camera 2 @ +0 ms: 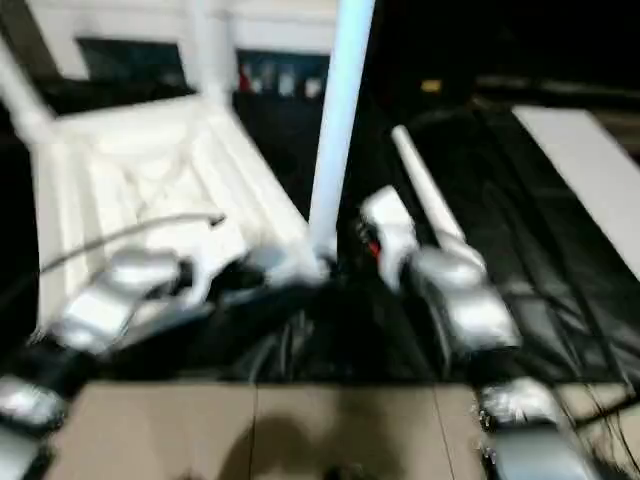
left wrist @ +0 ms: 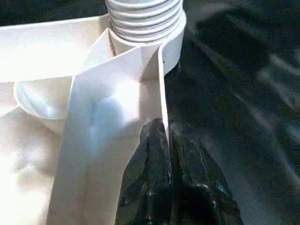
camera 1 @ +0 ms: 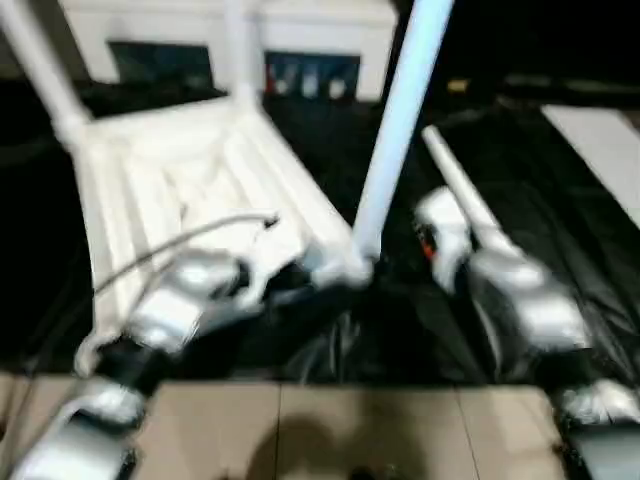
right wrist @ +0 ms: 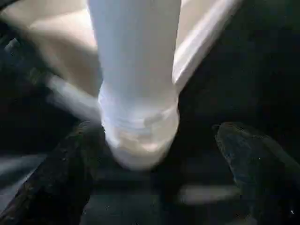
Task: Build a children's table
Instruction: Rotate leg to tighten
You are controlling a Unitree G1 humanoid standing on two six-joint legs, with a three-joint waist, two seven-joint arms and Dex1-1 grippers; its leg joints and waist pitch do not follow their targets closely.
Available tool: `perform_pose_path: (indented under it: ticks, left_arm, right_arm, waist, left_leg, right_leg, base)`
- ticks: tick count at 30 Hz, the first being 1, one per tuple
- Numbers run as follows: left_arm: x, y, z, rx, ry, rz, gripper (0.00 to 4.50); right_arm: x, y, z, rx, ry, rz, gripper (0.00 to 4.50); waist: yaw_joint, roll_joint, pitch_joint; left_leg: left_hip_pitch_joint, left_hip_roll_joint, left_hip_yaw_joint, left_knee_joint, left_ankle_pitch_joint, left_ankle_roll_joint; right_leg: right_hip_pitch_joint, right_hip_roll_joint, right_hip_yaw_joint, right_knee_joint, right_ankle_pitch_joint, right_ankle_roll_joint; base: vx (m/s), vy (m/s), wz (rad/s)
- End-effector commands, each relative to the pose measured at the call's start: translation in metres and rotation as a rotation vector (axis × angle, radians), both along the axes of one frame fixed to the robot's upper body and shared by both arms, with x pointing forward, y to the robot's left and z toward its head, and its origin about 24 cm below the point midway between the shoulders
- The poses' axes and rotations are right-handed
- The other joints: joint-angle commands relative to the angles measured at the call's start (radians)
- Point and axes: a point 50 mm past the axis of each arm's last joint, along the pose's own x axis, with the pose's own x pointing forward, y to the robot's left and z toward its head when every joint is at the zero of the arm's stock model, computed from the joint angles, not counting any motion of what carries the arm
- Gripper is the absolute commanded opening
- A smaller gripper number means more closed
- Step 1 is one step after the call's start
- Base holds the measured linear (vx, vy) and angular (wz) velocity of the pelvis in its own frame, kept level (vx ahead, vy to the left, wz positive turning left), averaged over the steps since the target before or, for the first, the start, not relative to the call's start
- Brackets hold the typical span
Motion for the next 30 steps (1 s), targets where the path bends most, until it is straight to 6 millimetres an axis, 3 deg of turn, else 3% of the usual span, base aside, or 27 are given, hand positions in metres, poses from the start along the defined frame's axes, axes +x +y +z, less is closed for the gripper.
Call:
perform_pose_path:
  ticks: [1,8,14,15,23,30]
  left_arm:
    - [-0.012,-0.013,-0.003,0.000,0.040,-0.147,0.00]
    - [-0.013,-0.008,-0.003,0.041,0.016,-0.164,0.00]
    - [-0.012,-0.007,-0.002,0.054,0.003,-0.171,0.00]
    - [-0.012,-0.007,-0.002,0.055,0.003,-0.173,0.00]
    - [-0.012,-0.006,-0.002,0.058,0.002,-0.174,0.00]
    - [-0.013,-0.004,-0.004,0.061,0.004,-0.167,0.00]
  right_arm:
    - [-0.007,0.002,0.005,-0.025,0.004,0.100,4.23]
    - [-0.013,0.009,0.002,-0.053,0.017,0.161,4.23]
    - [-0.006,0.018,0.000,-0.061,-0.001,0.142,4.23]
    - [-0.005,0.019,-0.001,-0.065,-0.002,0.145,3.97]
    - [0.003,0.024,-0.002,-0.020,0.003,0.122,3.45]
    - [0.003,0.024,-0.007,-0.011,0.021,0.125,2.80]
  waist:
    - [-0.003,0.013,-0.067]
    - [0.000,0.011,-0.071]
    - [0.000,0.009,-0.071]
    - [0.001,0.009,-0.072]
    - [0.002,0.007,-0.074]
    - [0.001,0.007,-0.074]
  left_leg:
    - [0.005,0.019,0.010,-0.069,-0.117,0.083]
    - [0.000,0.017,0.010,-0.066,-0.081,0.082]
    - [-0.004,0.015,0.007,-0.066,-0.086,0.060]
    - [-0.004,0.014,0.008,-0.065,-0.082,0.058]
    - [-0.007,0.013,0.007,-0.061,-0.054,0.062]
    - [-0.007,0.013,0.007,-0.061,-0.064,0.064]
  right_leg:
    - [0.075,-0.045,0.056,-0.057,-0.157,-0.235]
    - [0.079,-0.044,0.060,-0.047,-0.106,-0.245]
    - [0.080,-0.047,0.059,-0.053,-0.172,-0.211]
    - [0.081,-0.046,0.059,-0.052,-0.168,-0.212]
    - [0.083,-0.044,0.060,-0.039,-0.110,-0.230]
    - [0.084,-0.045,0.059,-0.041,-0.125,-0.230]
  base:
    - [0.000,0.000,0.00]
    - [0.000,0.000,0.00]
    - [0.000,0.000,0.00]
    - [0.000,0.000,0.00]
    - [0.000,0.000,0.00]
    - [0.000,0.000,0.00]
